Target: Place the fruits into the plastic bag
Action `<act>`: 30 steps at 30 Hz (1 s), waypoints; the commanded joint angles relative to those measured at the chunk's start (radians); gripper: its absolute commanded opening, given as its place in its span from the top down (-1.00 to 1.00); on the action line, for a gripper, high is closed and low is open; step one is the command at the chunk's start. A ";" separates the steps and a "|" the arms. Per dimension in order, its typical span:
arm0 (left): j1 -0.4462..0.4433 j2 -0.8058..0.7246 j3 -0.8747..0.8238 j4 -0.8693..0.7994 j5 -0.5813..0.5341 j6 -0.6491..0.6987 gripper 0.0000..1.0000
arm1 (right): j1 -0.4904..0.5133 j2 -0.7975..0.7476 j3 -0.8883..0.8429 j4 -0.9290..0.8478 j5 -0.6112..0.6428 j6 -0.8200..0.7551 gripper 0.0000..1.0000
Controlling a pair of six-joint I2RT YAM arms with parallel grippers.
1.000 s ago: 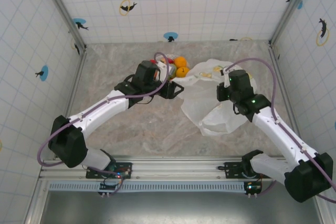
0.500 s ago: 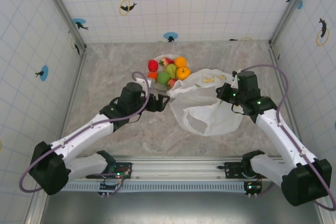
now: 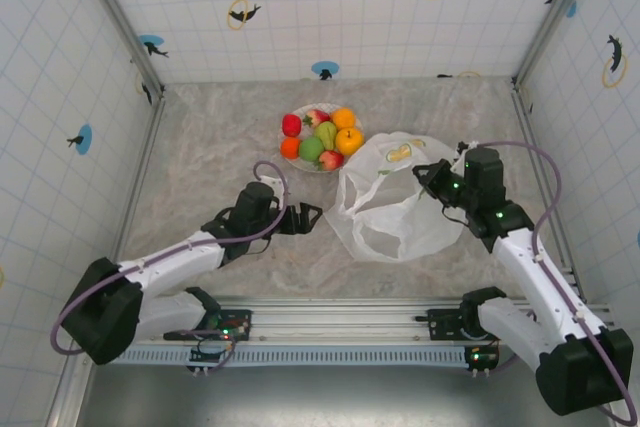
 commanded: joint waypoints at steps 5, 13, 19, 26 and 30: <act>-0.021 0.104 0.006 0.166 0.123 0.021 -0.92 | -0.009 -0.056 -0.040 0.128 0.003 0.152 1.00; -0.048 0.211 0.072 0.189 0.096 0.143 -0.92 | -0.008 -0.061 -0.056 0.187 -0.007 0.219 1.00; -0.048 0.332 0.152 0.261 0.086 0.162 -0.91 | -0.004 -0.067 -0.048 0.190 -0.016 0.240 1.00; -0.048 0.461 0.293 0.334 0.221 0.087 0.04 | -0.004 -0.073 0.003 0.049 0.015 0.079 1.00; -0.048 0.476 0.344 0.269 0.321 0.021 1.00 | 0.001 -0.053 0.118 -0.178 0.136 -0.208 1.00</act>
